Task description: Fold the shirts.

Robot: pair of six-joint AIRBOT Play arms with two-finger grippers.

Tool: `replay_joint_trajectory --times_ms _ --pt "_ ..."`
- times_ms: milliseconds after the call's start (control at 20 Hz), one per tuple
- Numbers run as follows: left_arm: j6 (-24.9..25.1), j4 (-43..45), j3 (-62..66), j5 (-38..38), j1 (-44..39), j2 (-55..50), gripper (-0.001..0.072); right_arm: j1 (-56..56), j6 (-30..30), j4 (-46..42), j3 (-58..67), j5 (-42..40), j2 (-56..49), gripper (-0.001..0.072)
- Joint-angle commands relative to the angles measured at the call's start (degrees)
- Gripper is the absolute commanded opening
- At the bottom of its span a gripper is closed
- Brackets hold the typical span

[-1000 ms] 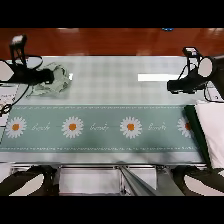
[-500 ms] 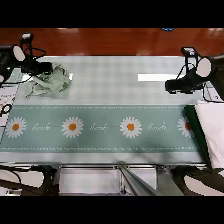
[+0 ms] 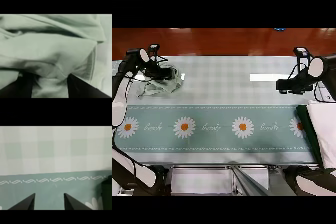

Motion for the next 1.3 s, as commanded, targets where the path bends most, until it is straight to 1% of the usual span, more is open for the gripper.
replay_joint_trajectory --times_ms 0,50,100,150,200,250,350,400,450,550,650,850,900,1000,1100,1150,1250 --pt "0.6 -0.3 0.6 -1.2 0.1 -2.6 0.0506 0.0 0.5 0.7 0.0 0.0 0.0 0.0411" --pt "0.6 0.3 0.8 -1.0 0.1 -2.5 0.0502 0.0 0.5 0.7 0.0 0.0 0.0 0.0411" --pt "-0.1 1.7 1.1 -2.0 0.1 -2.4 0.0430 0.0 0.5 0.7 0.0 0.0 0.0 0.0411" --pt "-0.3 2.6 1.4 -3.6 0.1 -2.4 0.0260 0.0 0.5 0.7 0.0 0.0 0.0 0.0411" --pt "-0.3 2.6 1.7 -4.8 0.1 -2.1 0.0063 0.0 0.5 0.7 0.0 0.0 0.0 0.0411" --pt "-0.3 2.5 1.8 -5.6 0.1 -1.6 0.0028 0.0 0.5 0.9 0.0 0.0 0.0 0.0411" --pt "-0.4 -1.0 1.8 -5.7 0.0 1.2 0.0027 0.0 0.2 1.1 0.1 0.8 0.9 0.0411" --pt "-0.3 -3.9 1.8 -5.7 0.0 3.7 0.0027 0.0 -0.5 0.1 0.8 3.2 2.4 0.0411" --pt "-0.3 -6.3 1.8 -5.1 0.0 6.9 0.0027 0.0 -0.3 -3.0 1.5 5.1 4.6 0.0411" --pt "-0.3 -10.4 1.8 -1.7 0.0 14.2 0.0027 0.0 0.7 -8.8 1.7 6.4 11.2 0.0411" --pt "-0.3 -15.7 1.8 1.2 0.1 22.3 0.0027 0.0 0.8 -12.0 1.7 7.5 18.5 0.0411" --pt "2.1 -27.2 1.8 -0.5 -0.5 36.1 0.0027 0.0 0.0 -12.4 1.7 9.7 29.7 0.0411" --pt "2.7 -28.9 1.8 -0.5 -1.4 39.2 0.0027 0.0 -0.3 -12.1 1.7 10.1 32.2 0.0411" --pt "3.3 -30.1 3.0 -0.5 -4.2 44.2 0.0027 0.0 -0.6 -11.9 1.7 11.5 36.2 0.0406" --pt "4.2 -30.1 7.8 -2.8 -8.5 46.0 0.0027 0.0 -1.0 -11.5 1.7 15.1 39.1 0.0406" --pt "4.0 -30.0 11.2 -4.1 -11.0 46.1 0.0027 0.0 -1.8 -10.7 1.7 16.6 40.4 0.0406" --pt "1.4 -30.0 15.3 -4.5 -15.8 46.2 0.0027 0.0 -2.4 -9.7 1.7 17.1 43.3 0.0406"
